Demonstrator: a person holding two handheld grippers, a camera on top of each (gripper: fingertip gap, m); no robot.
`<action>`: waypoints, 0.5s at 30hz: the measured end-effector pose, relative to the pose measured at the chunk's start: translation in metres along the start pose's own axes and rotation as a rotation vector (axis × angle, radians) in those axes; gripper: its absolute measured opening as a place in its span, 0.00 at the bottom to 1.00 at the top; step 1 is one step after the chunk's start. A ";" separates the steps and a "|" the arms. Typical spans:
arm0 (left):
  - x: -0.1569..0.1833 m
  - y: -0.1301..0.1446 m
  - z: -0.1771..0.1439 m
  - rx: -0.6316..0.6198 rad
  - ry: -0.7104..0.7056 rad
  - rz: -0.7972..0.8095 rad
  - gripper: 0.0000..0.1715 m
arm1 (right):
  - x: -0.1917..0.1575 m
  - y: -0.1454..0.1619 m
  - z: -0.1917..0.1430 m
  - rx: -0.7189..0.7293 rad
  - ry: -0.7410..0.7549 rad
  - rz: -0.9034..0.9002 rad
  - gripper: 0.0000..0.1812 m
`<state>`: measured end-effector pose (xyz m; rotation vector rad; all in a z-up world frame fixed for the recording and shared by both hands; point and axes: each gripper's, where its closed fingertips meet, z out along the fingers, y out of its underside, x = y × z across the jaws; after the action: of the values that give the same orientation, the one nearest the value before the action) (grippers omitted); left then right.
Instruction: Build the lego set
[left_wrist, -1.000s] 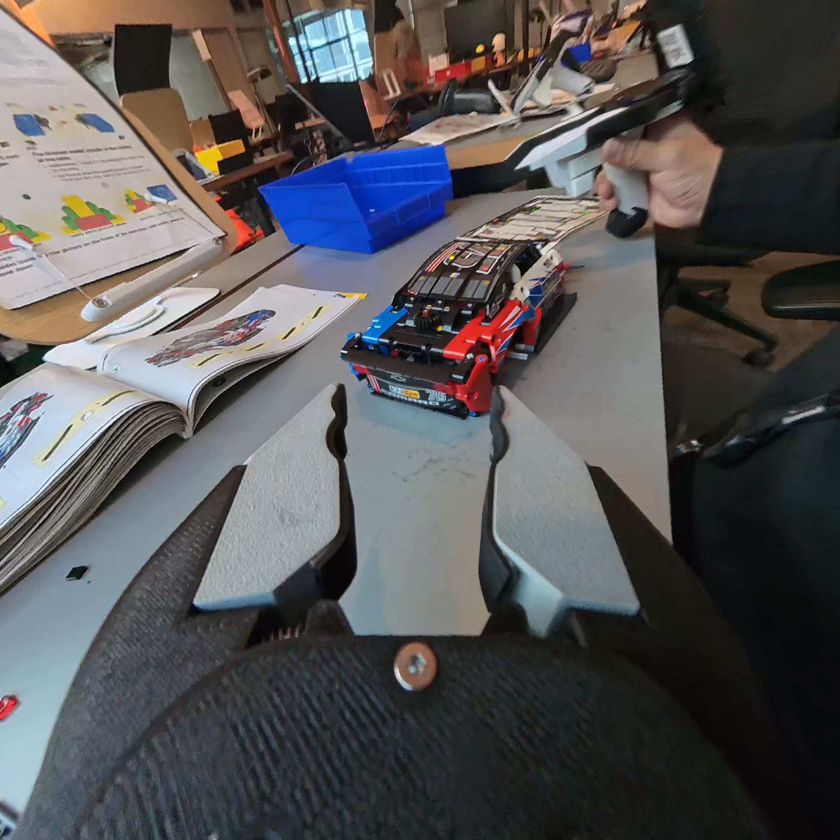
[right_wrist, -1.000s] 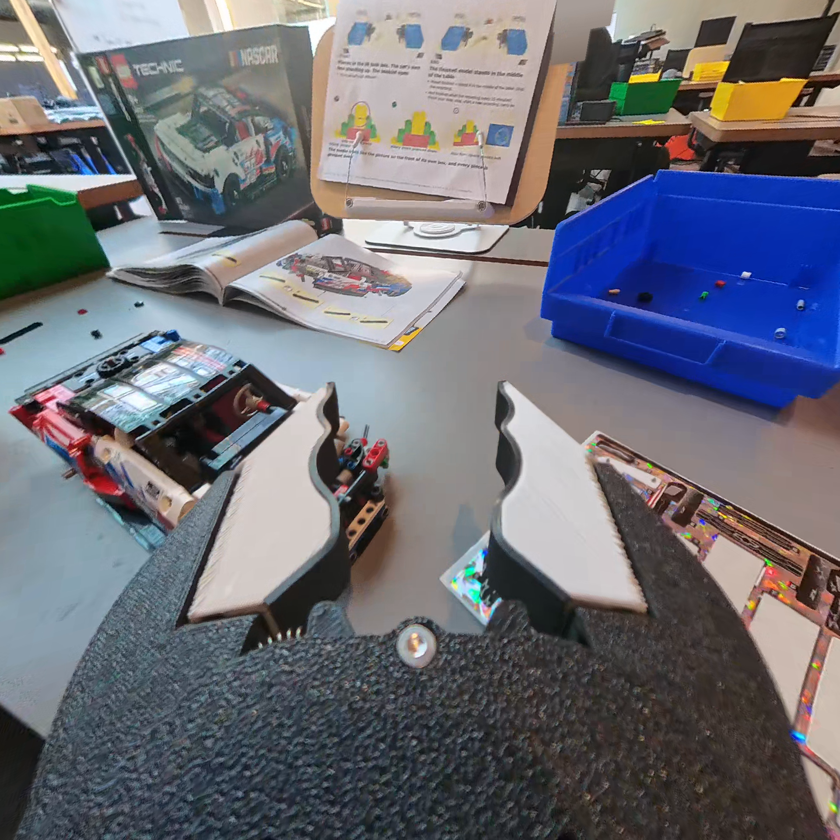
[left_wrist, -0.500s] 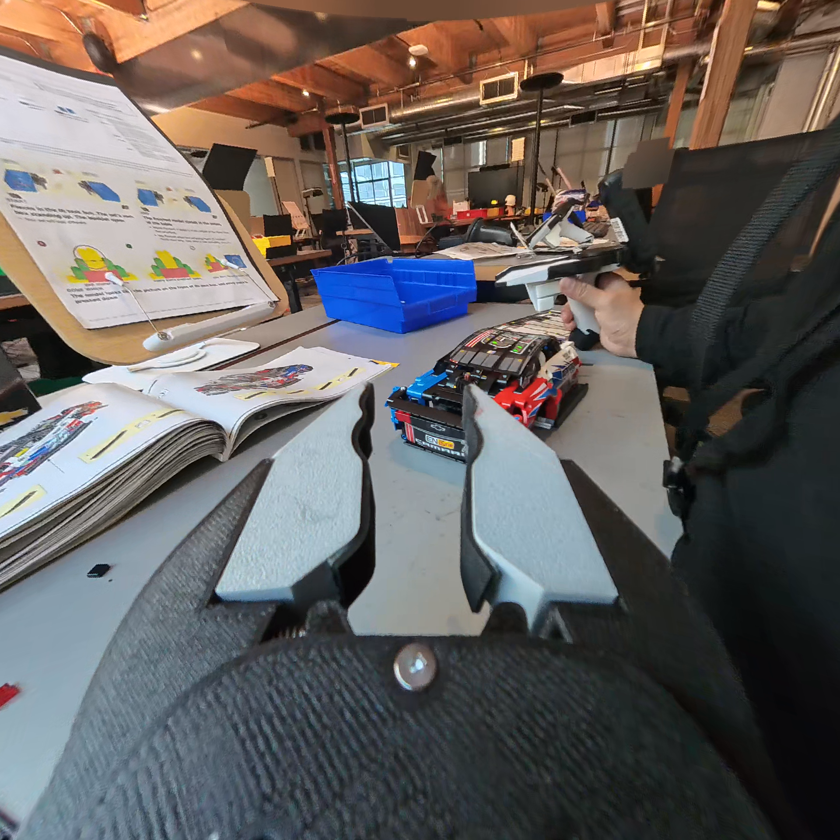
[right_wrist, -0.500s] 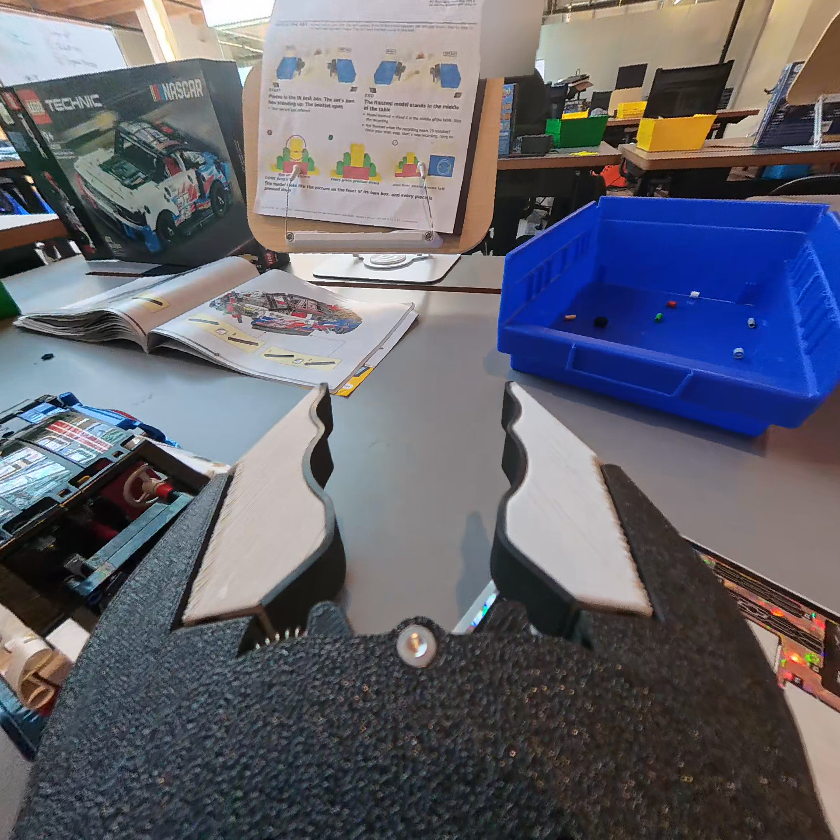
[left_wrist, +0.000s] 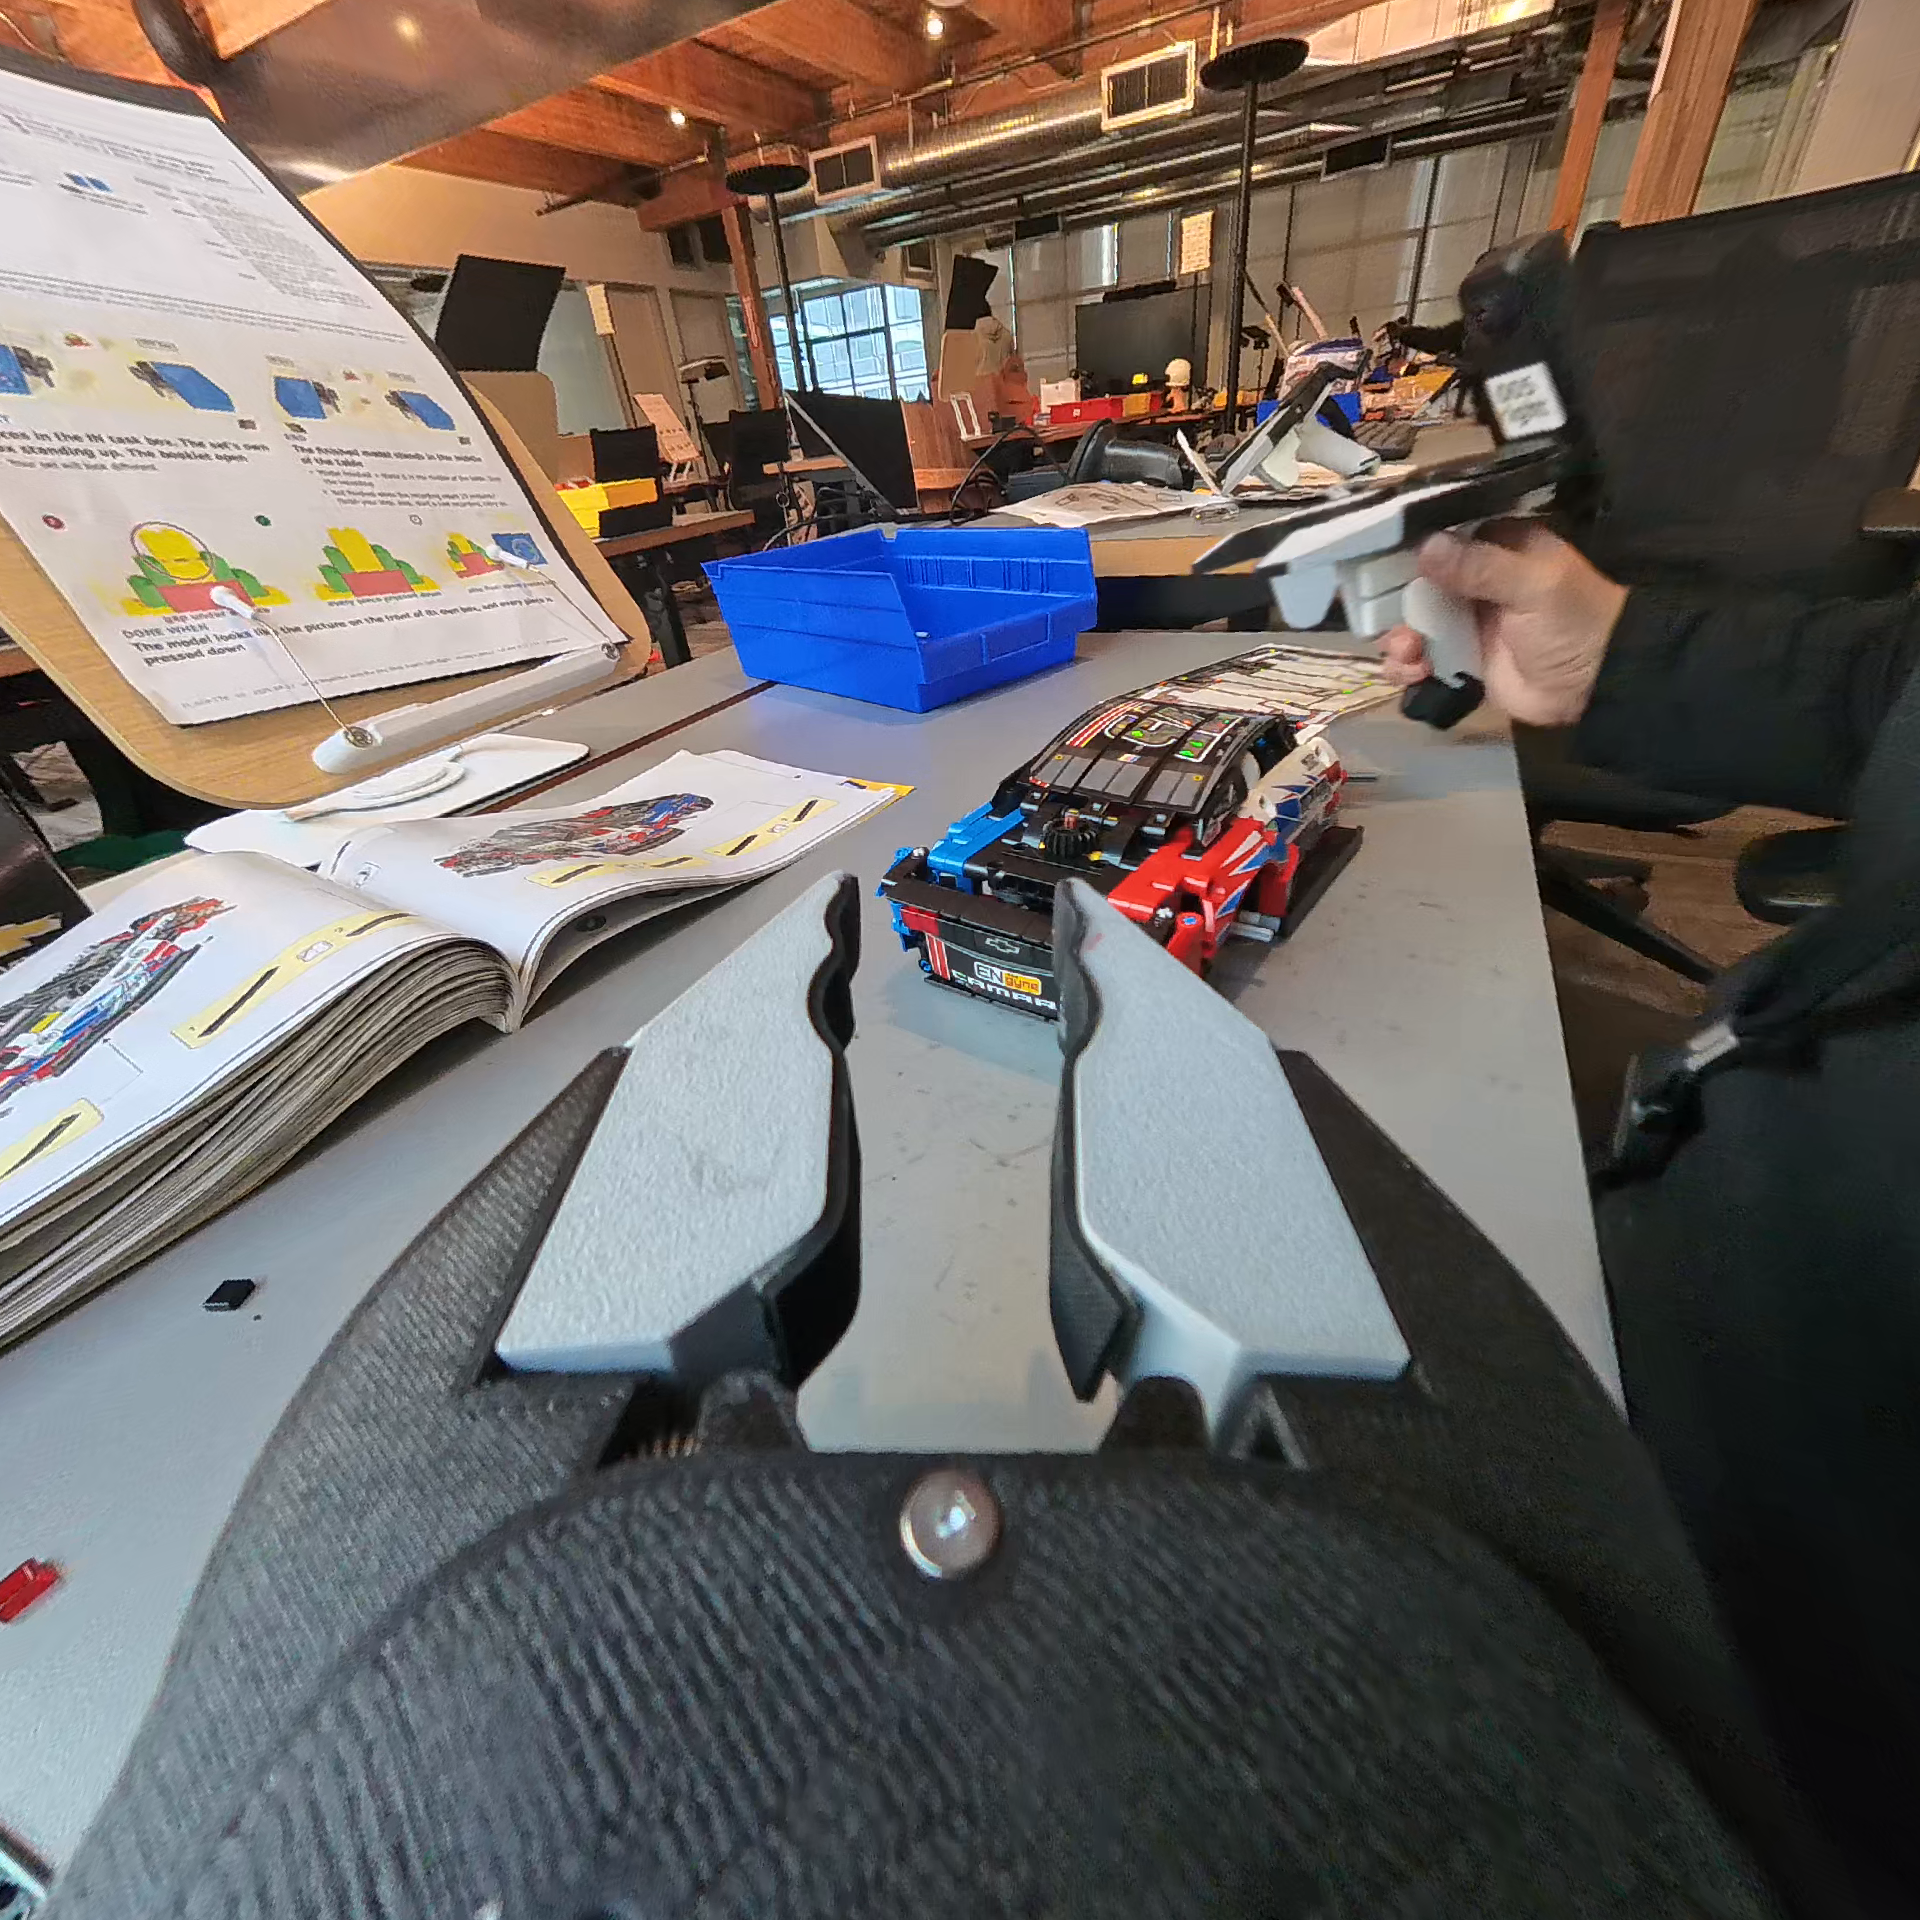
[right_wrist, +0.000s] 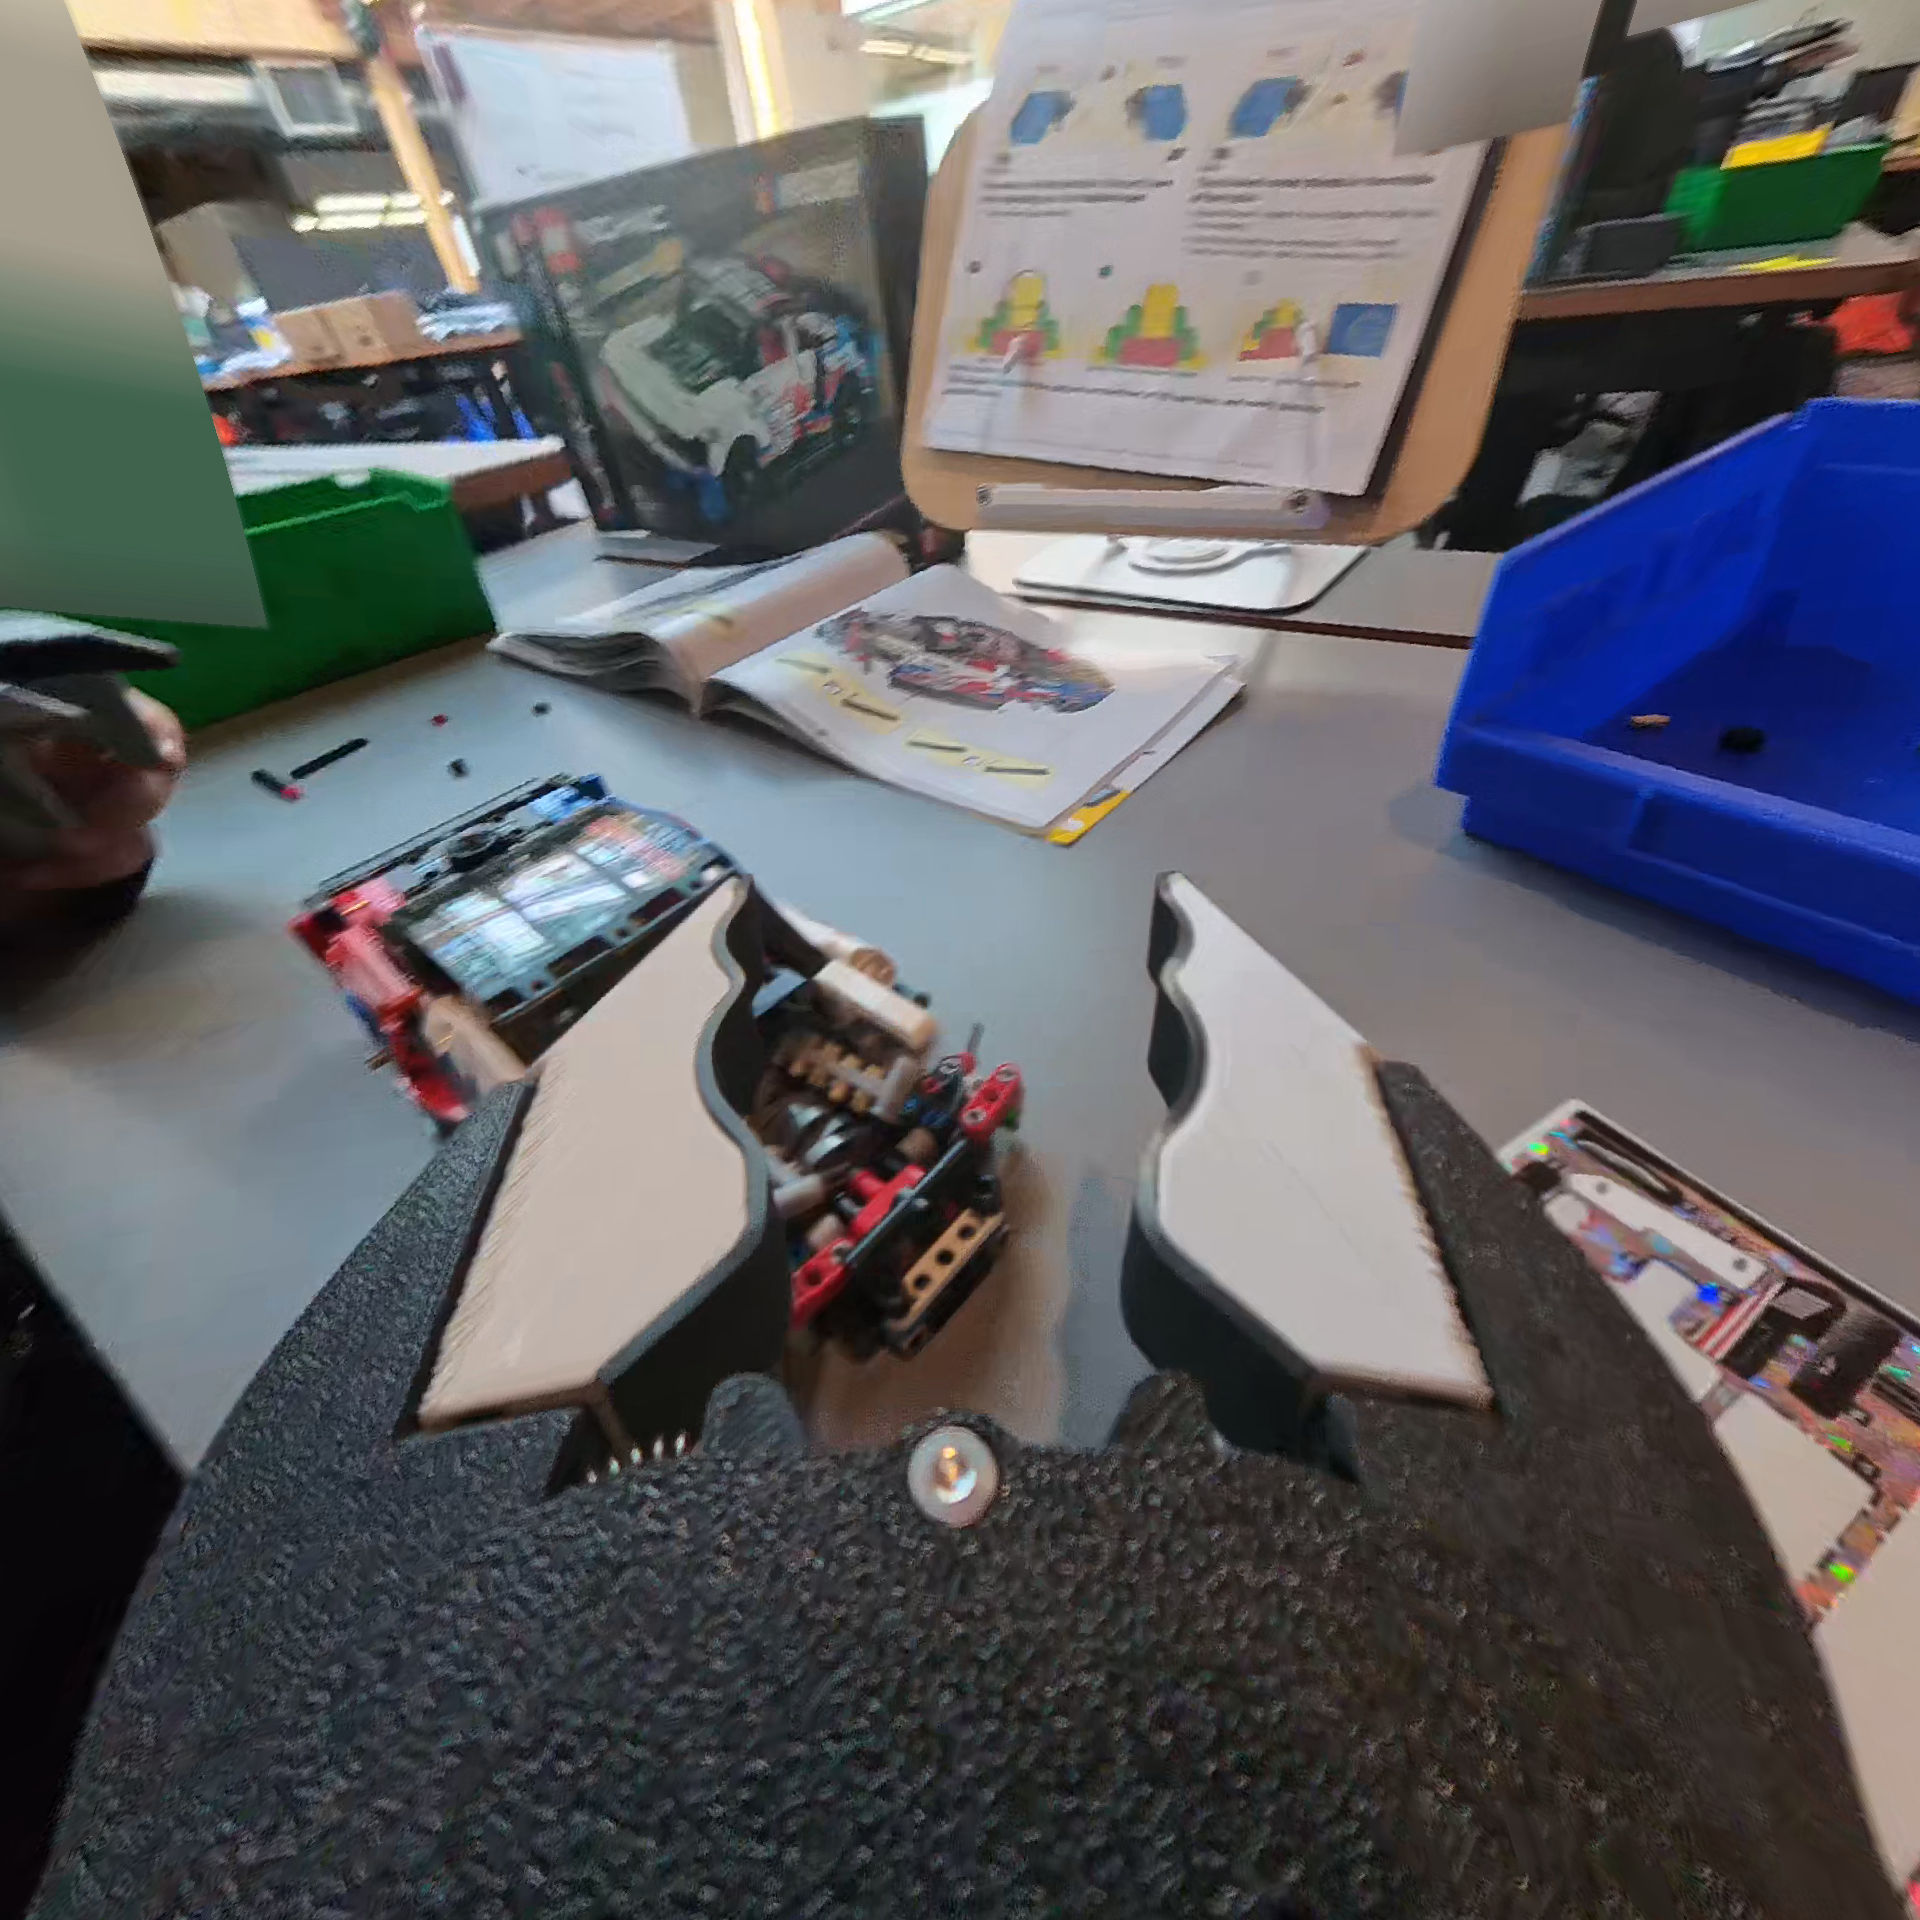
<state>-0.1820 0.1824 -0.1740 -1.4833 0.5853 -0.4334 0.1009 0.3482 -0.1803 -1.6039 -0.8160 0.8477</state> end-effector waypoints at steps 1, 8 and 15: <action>0.000 0.000 0.000 -0.003 -0.001 0.002 0.20 | -0.012 0.001 -0.003 -0.034 -0.030 -0.023 0.40; 0.002 0.004 0.003 -0.029 -0.008 0.033 0.18 | -0.068 0.040 0.012 -0.342 -0.097 -0.323 0.48; 0.001 0.002 0.001 -0.011 -0.022 0.038 0.17 | -0.048 0.049 0.042 -0.388 -0.057 -0.339 0.54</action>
<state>-0.1804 0.1829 -0.1757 -1.4835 0.5983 -0.3844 0.0442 0.3201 -0.2292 -1.7091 -1.3117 0.5131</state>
